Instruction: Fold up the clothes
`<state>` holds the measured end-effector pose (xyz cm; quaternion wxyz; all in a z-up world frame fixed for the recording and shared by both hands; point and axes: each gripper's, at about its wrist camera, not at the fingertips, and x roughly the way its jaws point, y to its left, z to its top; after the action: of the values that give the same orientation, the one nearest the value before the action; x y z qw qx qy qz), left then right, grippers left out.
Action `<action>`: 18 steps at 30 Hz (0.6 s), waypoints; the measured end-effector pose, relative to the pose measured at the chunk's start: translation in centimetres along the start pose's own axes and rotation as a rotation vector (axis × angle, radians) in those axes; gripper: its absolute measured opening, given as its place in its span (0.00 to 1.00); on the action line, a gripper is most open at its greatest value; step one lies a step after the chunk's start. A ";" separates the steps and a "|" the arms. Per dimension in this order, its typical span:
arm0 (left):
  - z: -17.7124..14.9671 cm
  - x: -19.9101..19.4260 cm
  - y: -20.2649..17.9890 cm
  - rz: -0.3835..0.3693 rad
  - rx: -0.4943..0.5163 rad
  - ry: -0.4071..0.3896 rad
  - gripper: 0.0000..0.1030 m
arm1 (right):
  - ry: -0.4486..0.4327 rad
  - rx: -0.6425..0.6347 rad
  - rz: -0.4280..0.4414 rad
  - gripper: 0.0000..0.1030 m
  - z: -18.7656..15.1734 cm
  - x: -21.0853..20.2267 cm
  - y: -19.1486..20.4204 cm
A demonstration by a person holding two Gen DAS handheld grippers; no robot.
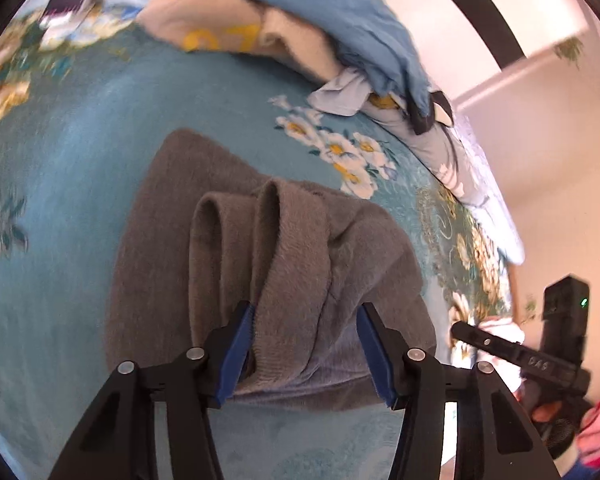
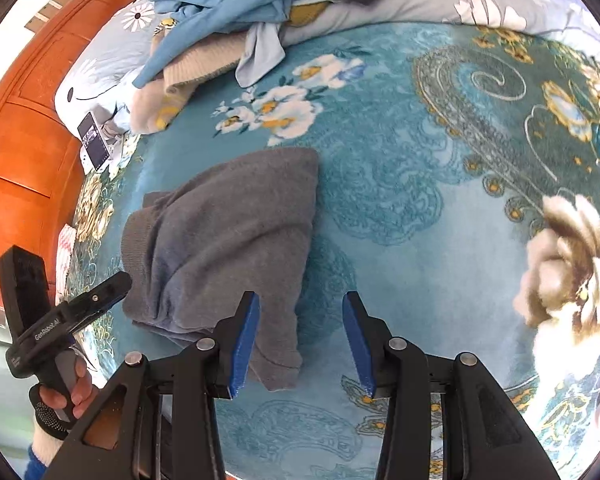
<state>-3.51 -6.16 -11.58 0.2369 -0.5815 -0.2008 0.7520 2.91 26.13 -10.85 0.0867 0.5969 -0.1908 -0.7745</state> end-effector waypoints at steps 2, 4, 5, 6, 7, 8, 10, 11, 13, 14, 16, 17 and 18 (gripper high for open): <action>-0.2 0.8 0.1 0.032 -0.009 0.025 0.55 | 0.011 0.016 0.013 0.43 -0.1 0.4 -0.3; -0.3 1.3 -0.1 0.060 -0.003 0.034 0.42 | 0.010 0.024 0.028 0.43 -0.2 0.4 -0.5; -0.3 1.2 -0.1 0.073 -0.006 0.027 0.29 | 0.009 0.025 0.034 0.43 -0.2 0.3 -0.5; -0.3 1.1 0.1 0.075 -0.025 0.020 0.14 | 0.006 0.026 0.039 0.43 -0.2 0.2 -0.6; -0.3 0.9 0.4 0.072 -0.046 0.012 0.13 | 0.001 0.028 0.042 0.43 -0.2 0.1 -0.8; -0.3 0.6 0.7 0.055 -0.073 0.002 0.10 | -0.003 0.031 0.045 0.43 -0.2 0.0 -1.0; -0.3 -0.4 1.3 0.019 -0.117 -0.025 0.08 | -0.011 0.043 0.047 0.43 -0.1 -0.2 -1.5; -0.2 -1.0 1.3 0.004 -0.130 -0.041 0.08 | -0.015 0.051 0.049 0.43 0.0 -0.3 -1.8; 0.0 -2.7 1.3 -0.031 -0.142 -0.081 0.07 | -0.019 0.062 0.056 0.43 0.0 -0.5 -2.3; 0.2 -3.5 1.2 -0.034 -0.140 -0.093 0.07 | -0.020 0.066 0.059 0.43 0.0 -0.5 -2.5; 0.4 -4.8 1.2 -0.031 -0.138 -0.111 0.07 | -0.022 0.070 0.065 0.43 0.1 -0.6 -2.8; 0.4 -4.8 1.5 -0.001 -0.140 -0.103 0.07 | -0.023 0.071 0.070 0.43 0.0 -0.5 -2.8; 0.4 -4.6 2.0 0.033 -0.146 -0.090 0.07 | -0.021 0.071 0.075 0.43 0.0 -0.4 -2.9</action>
<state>-3.17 -10.46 -9.04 0.1720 -0.5660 -0.2557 0.7646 3.31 28.93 -11.61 0.0924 0.5840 -0.2415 -0.7695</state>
